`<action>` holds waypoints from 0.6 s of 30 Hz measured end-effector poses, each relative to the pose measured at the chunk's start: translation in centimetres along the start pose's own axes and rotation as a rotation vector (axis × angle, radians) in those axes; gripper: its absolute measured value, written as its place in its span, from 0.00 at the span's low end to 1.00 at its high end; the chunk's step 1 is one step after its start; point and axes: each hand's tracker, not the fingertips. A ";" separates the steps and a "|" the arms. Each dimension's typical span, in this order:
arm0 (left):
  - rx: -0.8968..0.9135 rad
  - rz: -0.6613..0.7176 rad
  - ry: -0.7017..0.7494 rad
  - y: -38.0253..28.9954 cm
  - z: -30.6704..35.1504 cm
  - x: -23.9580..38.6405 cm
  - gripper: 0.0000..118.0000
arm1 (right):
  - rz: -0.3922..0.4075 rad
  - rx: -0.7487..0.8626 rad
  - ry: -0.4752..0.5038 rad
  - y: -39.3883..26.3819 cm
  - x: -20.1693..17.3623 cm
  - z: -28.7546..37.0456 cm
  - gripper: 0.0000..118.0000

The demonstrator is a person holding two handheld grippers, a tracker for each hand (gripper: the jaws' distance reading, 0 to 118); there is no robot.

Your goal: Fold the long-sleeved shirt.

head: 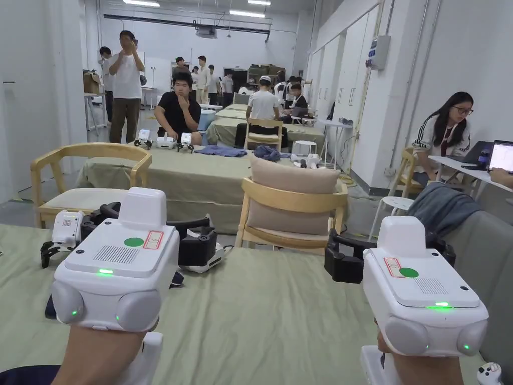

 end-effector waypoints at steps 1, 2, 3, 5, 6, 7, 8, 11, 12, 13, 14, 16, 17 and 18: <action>-0.002 0.002 -0.001 0.0 0.0 0.0 0.94 | -0.005 -0.002 0.001 0.0 0.0 0.0 1.00; -0.003 0.004 -0.002 -0.1 0.0 -0.1 0.94 | -0.007 -0.004 0.002 0.0 0.1 0.2 1.00; -0.004 0.006 -0.001 -0.1 -0.1 -0.2 0.94 | -0.004 -0.002 0.006 0.1 0.1 0.3 1.00; -0.009 0.010 0.005 -0.1 -0.1 -0.4 0.94 | 0.022 0.001 0.008 0.0 0.0 0.3 1.00; -0.008 0.009 0.008 -0.2 -0.1 -0.5 0.94 | 0.025 -0.003 0.006 0.0 0.0 0.2 1.00; -0.008 0.010 0.011 -0.2 -0.1 -0.6 0.94 | 0.025 -0.006 0.007 0.0 0.0 0.2 1.00; -0.009 0.011 0.013 -0.2 -0.2 -0.7 0.94 | 0.023 -0.005 0.009 0.0 0.1 0.2 1.00; -0.007 0.003 0.014 -0.1 -0.3 -0.9 0.94 | 0.023 -0.004 0.011 0.0 0.3 0.0 1.00; -0.006 -0.004 0.017 -0.1 -0.3 -0.9 0.94 | 0.027 -0.003 0.009 0.0 0.3 0.0 1.00; -0.003 -0.008 0.020 -0.1 -0.3 -0.9 0.94 | 0.027 -0.002 0.009 0.0 0.3 0.0 1.00; 0.000 -0.010 0.022 -0.1 -0.3 -1.0 0.94 | 0.027 -0.003 0.007 -0.2 0.3 -0.2 1.00; 0.003 -0.008 0.021 0.0 -0.2 -1.1 0.94 | 0.026 -0.005 0.013 -0.3 0.4 -0.3 1.00; 0.004 -0.006 0.021 0.1 -0.2 -1.1 0.94 | 0.026 -0.007 0.014 -0.3 0.4 -0.3 1.00; 0.003 -0.006 0.021 0.1 -0.2 -1.1 0.94 | 0.029 -0.006 0.014 -0.2 0.4 -0.2 1.00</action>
